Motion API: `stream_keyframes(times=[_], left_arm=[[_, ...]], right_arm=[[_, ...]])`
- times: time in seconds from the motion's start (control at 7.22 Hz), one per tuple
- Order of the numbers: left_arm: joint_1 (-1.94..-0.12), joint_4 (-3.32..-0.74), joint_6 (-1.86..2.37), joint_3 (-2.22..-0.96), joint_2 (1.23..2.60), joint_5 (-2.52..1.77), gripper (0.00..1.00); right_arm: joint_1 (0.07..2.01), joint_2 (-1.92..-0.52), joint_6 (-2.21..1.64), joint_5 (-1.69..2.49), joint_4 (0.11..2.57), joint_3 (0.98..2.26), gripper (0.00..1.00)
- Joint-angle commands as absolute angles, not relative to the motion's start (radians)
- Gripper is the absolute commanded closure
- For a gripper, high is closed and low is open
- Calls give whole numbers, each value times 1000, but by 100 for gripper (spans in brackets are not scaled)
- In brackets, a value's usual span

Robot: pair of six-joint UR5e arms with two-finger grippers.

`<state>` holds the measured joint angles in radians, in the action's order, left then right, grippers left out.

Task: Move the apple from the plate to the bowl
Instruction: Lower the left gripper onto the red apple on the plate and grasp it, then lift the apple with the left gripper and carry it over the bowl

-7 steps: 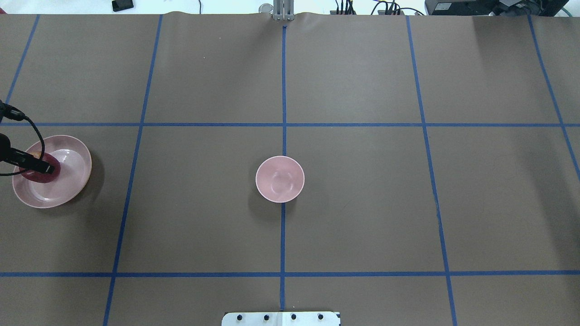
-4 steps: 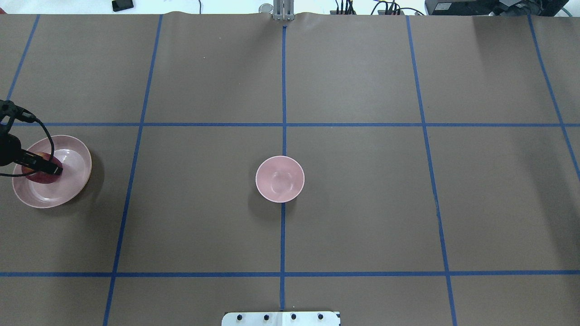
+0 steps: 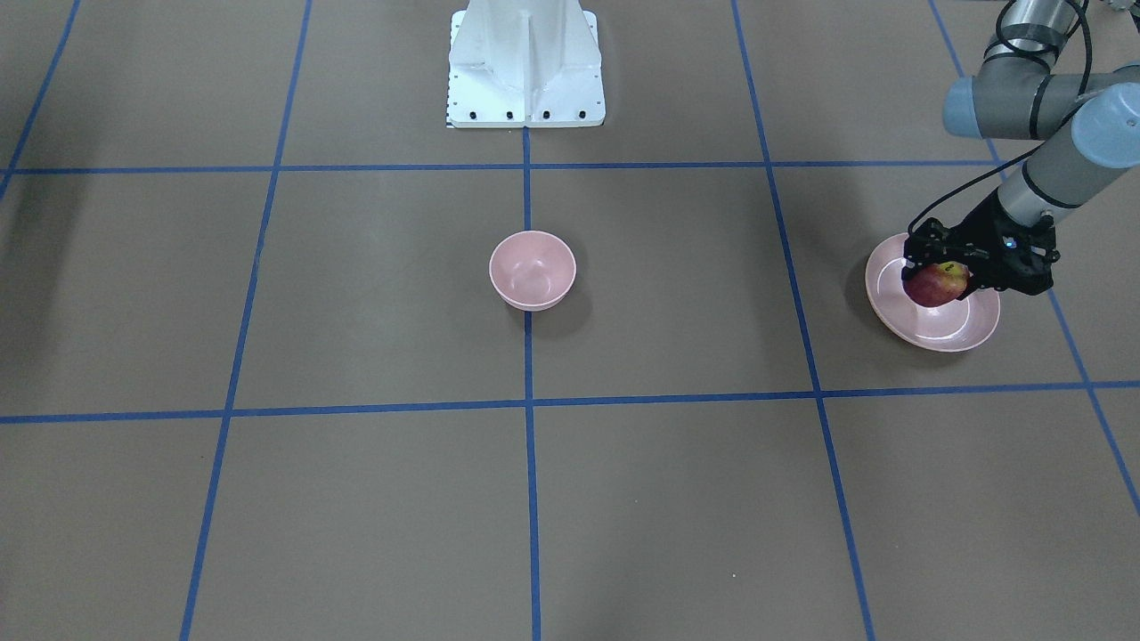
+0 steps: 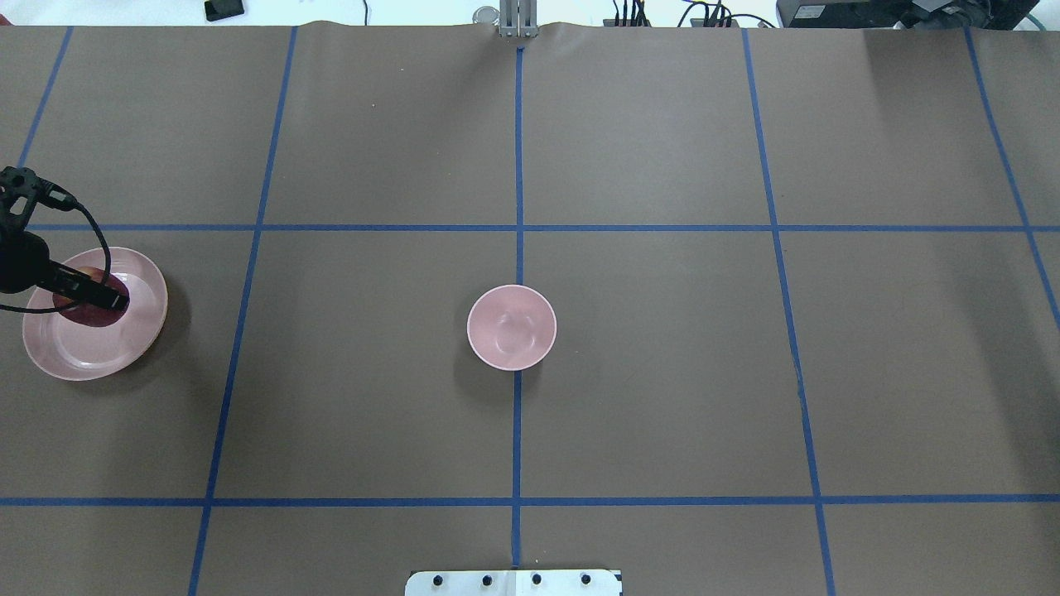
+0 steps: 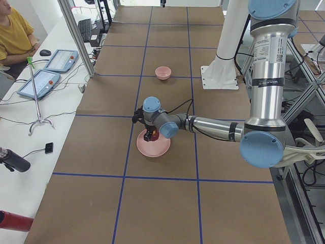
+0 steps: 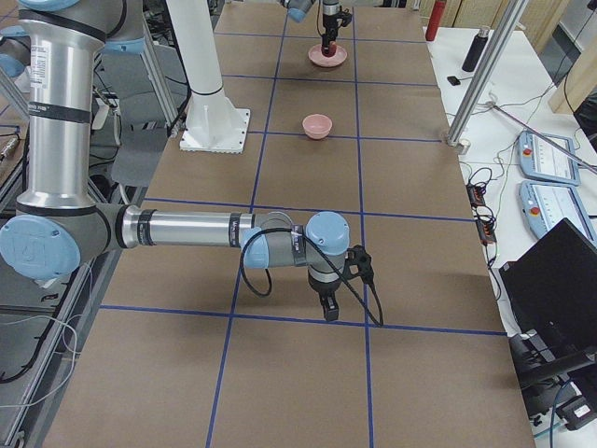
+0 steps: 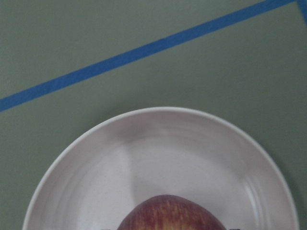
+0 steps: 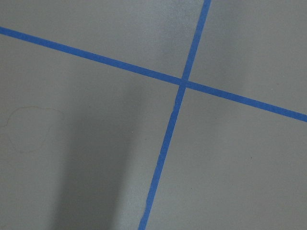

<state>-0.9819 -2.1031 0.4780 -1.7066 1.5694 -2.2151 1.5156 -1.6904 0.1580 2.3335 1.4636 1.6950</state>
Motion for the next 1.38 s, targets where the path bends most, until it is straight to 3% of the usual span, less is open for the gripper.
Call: stream_keyframes(times=[0.0, 0.55, 0.83, 1.11, 1.25], left_arm=[[-979, -1762, 605, -1891, 1706, -2209, 85], [-653, -1403, 1088, -1866, 2185, -2018, 85], [-577, -1411, 1243, -1669, 2401, -1952, 84], [-546, -1547, 1311, -1501, 2479, -1927, 80], [-514, -1558, 1313, -1488, 2473, -1899, 77]], right_arm=[[1516, -1690, 158, 2335, 1463, 1695, 0], [1516, -1690, 156, 2332, 1463, 1695, 0], [1516, -1690, 155, 2333, 1463, 1695, 0], [1516, -1690, 155, 2335, 1463, 1694, 0], [1514, -1690, 150, 2335, 1463, 1694, 0]])
